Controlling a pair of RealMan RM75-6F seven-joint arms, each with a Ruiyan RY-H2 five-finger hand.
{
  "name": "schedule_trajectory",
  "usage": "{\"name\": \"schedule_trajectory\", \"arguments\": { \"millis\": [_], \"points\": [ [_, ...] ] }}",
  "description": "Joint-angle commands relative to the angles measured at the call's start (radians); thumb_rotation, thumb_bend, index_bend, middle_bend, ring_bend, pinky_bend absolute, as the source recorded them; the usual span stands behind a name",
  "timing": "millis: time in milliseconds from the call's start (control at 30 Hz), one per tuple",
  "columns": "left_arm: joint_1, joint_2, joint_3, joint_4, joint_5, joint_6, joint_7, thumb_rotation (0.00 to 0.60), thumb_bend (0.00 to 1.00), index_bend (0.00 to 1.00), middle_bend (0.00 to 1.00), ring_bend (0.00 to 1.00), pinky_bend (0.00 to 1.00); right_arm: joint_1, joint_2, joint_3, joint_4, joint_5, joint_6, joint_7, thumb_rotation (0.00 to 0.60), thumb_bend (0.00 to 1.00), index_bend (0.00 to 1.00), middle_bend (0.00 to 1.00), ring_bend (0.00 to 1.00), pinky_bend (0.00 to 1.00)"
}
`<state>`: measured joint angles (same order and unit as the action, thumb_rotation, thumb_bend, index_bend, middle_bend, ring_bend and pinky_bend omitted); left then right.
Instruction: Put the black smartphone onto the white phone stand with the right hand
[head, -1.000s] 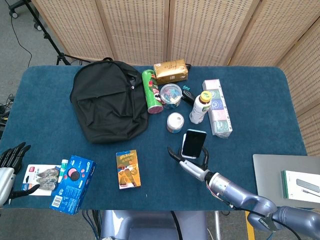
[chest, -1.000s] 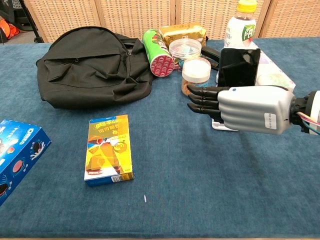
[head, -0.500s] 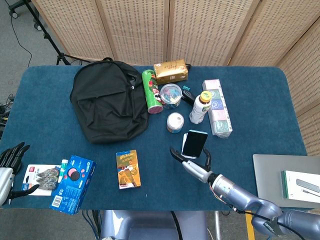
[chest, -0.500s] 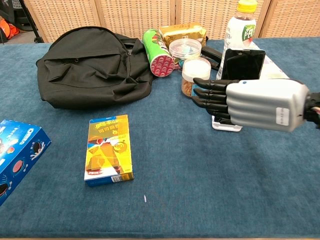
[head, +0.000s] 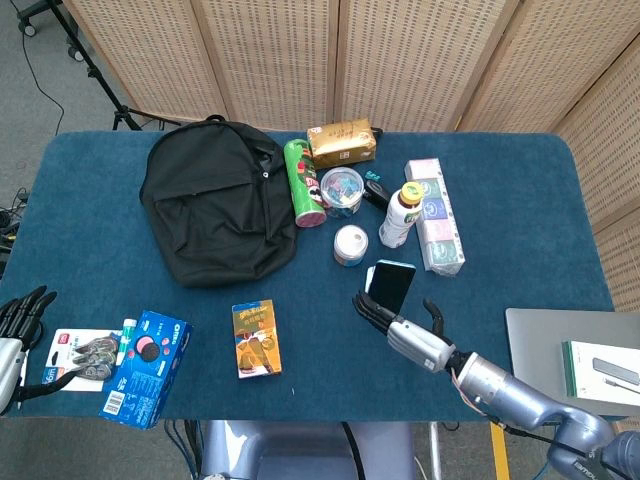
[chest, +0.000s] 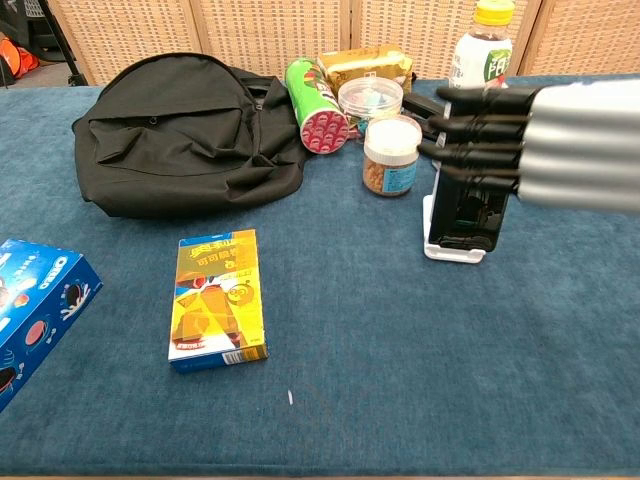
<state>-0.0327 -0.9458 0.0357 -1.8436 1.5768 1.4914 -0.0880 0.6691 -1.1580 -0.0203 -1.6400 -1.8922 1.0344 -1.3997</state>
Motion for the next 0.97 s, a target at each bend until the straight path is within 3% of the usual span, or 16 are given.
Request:
{"name": "schedule_trajectory", "arguments": {
  "millis": [33, 167, 233, 300, 400, 467, 567, 967],
  "points": [
    [0.001, 0.0, 0.0, 0.0, 0.002, 0.003, -0.001, 0.6, 0.0, 0.0, 0.0, 0.0, 0.0, -0.018, 0.072, -0.036, 0.198, -0.134, 0.259, 0.384, 0.6, 0.31, 0.06, 0.0, 0.0, 0.0],
    [0.001, 0.0, -0.001, 0.0, 0.004, 0.005, 0.0, 0.6, 0.0, 0.0, 0.0, 0.0, 0.0, -0.064, 0.056, -0.025, 0.389, -0.123, 0.453, 0.667, 0.6, 0.3, 0.01, 0.0, 0.0, 0.0],
    [0.0, -0.001, 0.0, -0.001, 0.006, 0.003, 0.003, 0.6, 0.0, 0.0, 0.0, 0.0, 0.0, -0.096, 0.04, -0.005, 0.45, -0.066, 0.505, 0.767, 0.6, 0.24, 0.0, 0.0, 0.0, 0.0],
    [0.001, -0.002, 0.002, -0.001, 0.01, 0.003, 0.006, 0.6, 0.0, 0.0, 0.0, 0.0, 0.0, -0.126, 0.028, 0.014, 0.485, -0.007, 0.529, 0.831, 0.6, 0.1, 0.0, 0.0, 0.0, 0.0],
    [0.003, -0.003, 0.005, -0.002, 0.016, 0.006, 0.011, 0.6, 0.0, 0.0, 0.0, 0.0, 0.0, -0.174, 0.009, 0.039, 0.512, 0.084, 0.546, 0.916, 0.6, 0.0, 0.0, 0.0, 0.0, 0.0],
    [0.007, -0.005, 0.008, -0.003, 0.022, 0.013, 0.013, 0.6, 0.0, 0.0, 0.0, 0.0, 0.0, -0.257, -0.005, 0.053, 0.45, 0.211, 0.554, 1.019, 0.6, 0.0, 0.0, 0.0, 0.0, 0.0],
    [0.01, -0.007, 0.008, -0.003, 0.024, 0.02, 0.016, 0.6, 0.0, 0.0, 0.0, 0.0, 0.0, -0.324, -0.014, 0.054, 0.357, 0.28, 0.576, 1.091, 0.6, 0.0, 0.0, 0.0, 0.0, 0.0],
    [0.033, -0.061, -0.033, 0.007, -0.033, 0.078, 0.142, 0.6, 0.0, 0.0, 0.0, 0.0, 0.0, -0.498, -0.011, 0.016, 0.091, 0.458, 0.543, 1.3, 0.6, 0.0, 0.0, 0.0, 0.0, 0.0]
  ]
}}
